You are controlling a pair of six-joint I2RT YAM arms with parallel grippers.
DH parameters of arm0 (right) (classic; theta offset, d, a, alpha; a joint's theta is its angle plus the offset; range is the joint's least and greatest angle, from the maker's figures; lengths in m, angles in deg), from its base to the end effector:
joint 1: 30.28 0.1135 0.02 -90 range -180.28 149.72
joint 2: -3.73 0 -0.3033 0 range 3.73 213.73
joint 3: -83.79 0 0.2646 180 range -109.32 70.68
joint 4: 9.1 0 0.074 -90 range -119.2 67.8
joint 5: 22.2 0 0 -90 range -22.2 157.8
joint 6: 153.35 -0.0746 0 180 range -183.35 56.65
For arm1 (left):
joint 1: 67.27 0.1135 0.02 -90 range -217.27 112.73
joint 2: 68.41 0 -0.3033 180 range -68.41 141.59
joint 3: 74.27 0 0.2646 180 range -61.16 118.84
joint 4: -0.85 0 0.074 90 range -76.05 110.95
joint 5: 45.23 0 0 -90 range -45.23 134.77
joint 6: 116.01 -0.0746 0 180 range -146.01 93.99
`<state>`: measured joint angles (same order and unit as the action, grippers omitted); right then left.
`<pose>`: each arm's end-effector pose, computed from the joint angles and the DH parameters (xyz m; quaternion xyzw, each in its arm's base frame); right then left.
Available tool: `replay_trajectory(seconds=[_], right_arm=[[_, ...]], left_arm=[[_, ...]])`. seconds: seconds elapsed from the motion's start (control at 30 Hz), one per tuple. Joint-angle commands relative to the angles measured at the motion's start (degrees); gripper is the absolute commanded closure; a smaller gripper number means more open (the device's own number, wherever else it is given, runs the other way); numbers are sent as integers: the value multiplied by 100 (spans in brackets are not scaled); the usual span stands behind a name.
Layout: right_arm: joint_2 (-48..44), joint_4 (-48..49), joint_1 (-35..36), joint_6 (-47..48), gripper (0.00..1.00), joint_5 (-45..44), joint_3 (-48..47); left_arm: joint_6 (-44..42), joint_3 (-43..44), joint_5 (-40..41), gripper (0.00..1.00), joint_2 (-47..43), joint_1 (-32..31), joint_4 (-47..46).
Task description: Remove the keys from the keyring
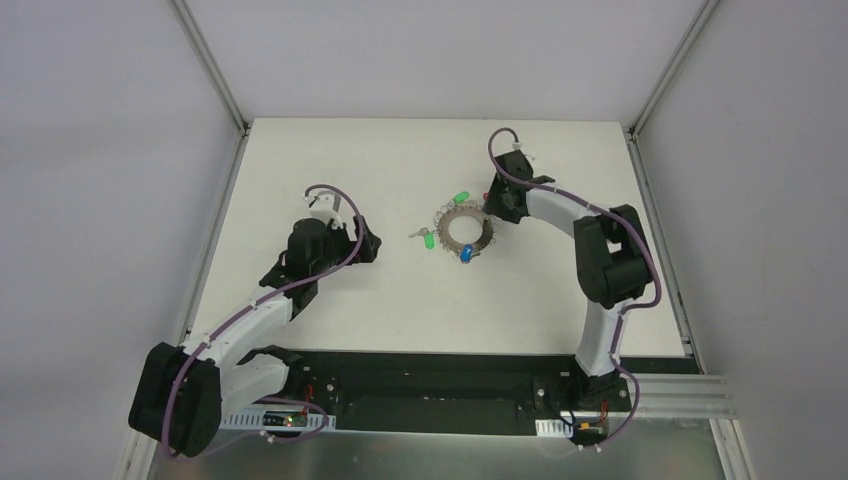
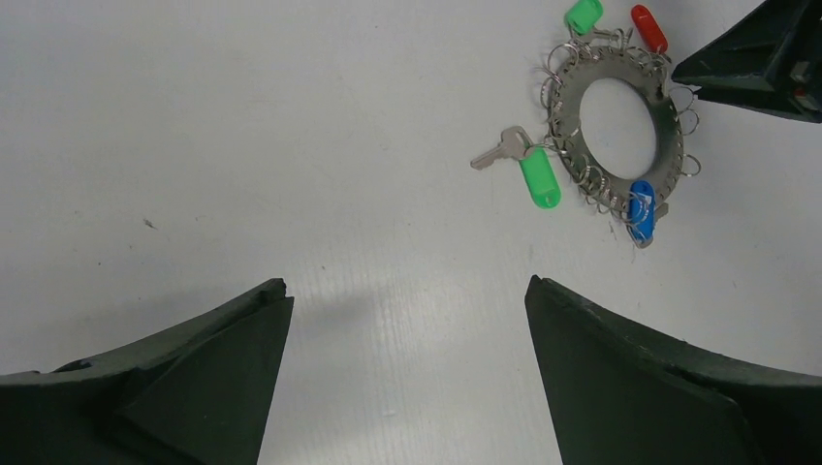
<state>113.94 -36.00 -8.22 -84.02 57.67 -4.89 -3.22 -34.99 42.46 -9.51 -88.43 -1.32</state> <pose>0.4394 0.1639 0.1907 0.0200 0.9316 0.0519 0.3593 0.2360 -0.0946 0.2398 0.0005 0.8061 -0.2364 0.5425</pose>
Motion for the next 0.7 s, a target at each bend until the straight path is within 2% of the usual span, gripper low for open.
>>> replay_trajectory(seconds=[0.0, 0.07, 0.13, 0.17, 0.23, 0.3, 0.37, 0.5, 0.67], right_arm=[[188, -315, 82, 118, 53, -122, -181], [235, -262, 143, 118, 56, -68, -98], [262, -229, 206, 140, 64, -20, -44], [264, -233, 233, 165, 73, -17, -39], [224, -314, 269, 200, 99, -88, -44], [63, -392, 268, 244, 100, -201, 3], [-260, -279, 268, 336, 100, -227, 203], [-1064, 89, 275, 578, 100, 109, 723], [-1697, -102, 276, 716, 100, 562, 749]], left_arm=[[-323, -63, -357, 5, -2, 7, -472], [-384, -51, -572, 5, 115, 7, -579], [-352, -34, -783, 6, 246, 7, -690], [-348, -12, -921, 6, 309, 7, -735], [-324, 18, -1162, 9, 425, 7, -836], [-335, 59, -1470, 17, 561, 7, -926], [-321, 116, -1672, 20, 685, 7, -979], [-301, 88, -1795, 20, 751, 6, -1143], [-320, -19, -1842, 20, 603, 7, -1263]])
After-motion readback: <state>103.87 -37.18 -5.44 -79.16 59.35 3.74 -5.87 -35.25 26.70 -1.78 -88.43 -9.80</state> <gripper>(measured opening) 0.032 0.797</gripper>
